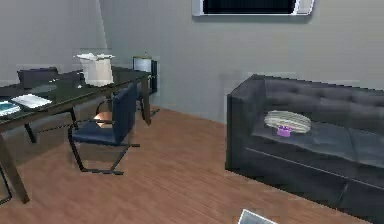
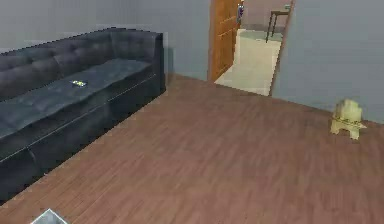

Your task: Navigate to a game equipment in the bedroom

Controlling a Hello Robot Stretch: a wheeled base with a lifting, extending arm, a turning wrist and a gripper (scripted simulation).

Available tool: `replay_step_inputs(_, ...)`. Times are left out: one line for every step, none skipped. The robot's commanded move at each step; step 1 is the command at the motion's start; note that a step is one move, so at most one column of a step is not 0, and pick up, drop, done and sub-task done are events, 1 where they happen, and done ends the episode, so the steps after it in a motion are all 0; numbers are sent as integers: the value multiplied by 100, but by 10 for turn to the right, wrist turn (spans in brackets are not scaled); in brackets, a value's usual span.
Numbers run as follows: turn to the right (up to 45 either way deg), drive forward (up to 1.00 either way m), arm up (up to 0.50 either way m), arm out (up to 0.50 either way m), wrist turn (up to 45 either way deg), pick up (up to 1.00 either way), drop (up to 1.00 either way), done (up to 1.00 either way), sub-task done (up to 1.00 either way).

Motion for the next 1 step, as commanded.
replay_step_inputs(-450, 0, 0, 0, 0, 0, 0, 0, 0)
